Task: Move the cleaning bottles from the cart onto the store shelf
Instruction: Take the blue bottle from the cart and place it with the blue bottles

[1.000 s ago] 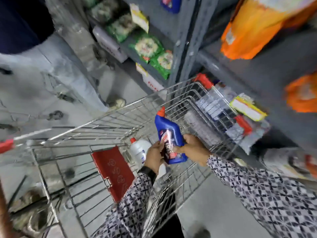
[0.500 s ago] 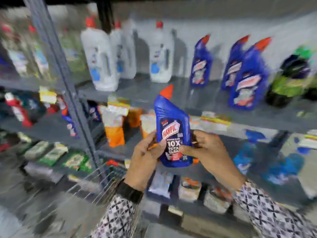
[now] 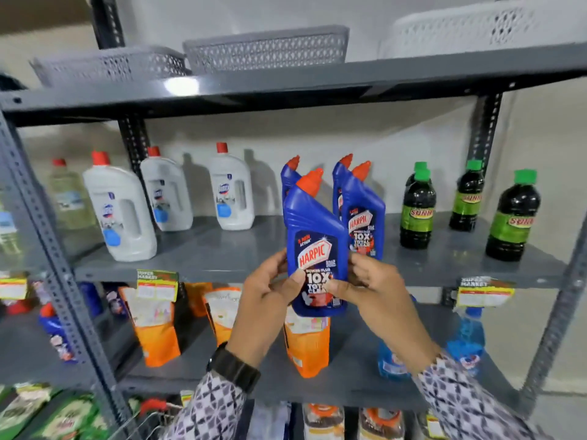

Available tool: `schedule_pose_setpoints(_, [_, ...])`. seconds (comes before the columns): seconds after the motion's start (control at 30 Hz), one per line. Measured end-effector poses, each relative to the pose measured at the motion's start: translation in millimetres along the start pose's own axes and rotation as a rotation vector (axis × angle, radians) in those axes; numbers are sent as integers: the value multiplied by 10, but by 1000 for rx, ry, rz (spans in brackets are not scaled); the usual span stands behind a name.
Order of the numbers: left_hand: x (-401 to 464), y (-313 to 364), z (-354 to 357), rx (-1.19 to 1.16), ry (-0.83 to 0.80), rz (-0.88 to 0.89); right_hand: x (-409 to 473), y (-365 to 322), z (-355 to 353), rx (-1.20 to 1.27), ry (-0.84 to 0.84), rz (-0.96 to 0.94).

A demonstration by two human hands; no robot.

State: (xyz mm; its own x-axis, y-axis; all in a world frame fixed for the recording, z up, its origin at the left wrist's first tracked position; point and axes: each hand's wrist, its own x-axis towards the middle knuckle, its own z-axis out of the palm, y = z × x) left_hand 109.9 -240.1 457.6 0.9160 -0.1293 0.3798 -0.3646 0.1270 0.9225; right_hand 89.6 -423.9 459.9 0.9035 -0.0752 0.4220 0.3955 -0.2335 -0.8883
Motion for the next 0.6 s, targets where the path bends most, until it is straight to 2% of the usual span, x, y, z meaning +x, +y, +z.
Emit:
schedule_pose_setpoints(0.13, [1000,-150,-223,67,33,12,1038,274,409,-175,68,-5])
schedule_pose_setpoints(0.3, [1845,-440,-429,113,35,-46,1963,633,716,-240,129,111])
schedule_pose_setpoints(0.6, [2055,-743,-473,120,44,-104,2131,1039,782,-145,92,148])
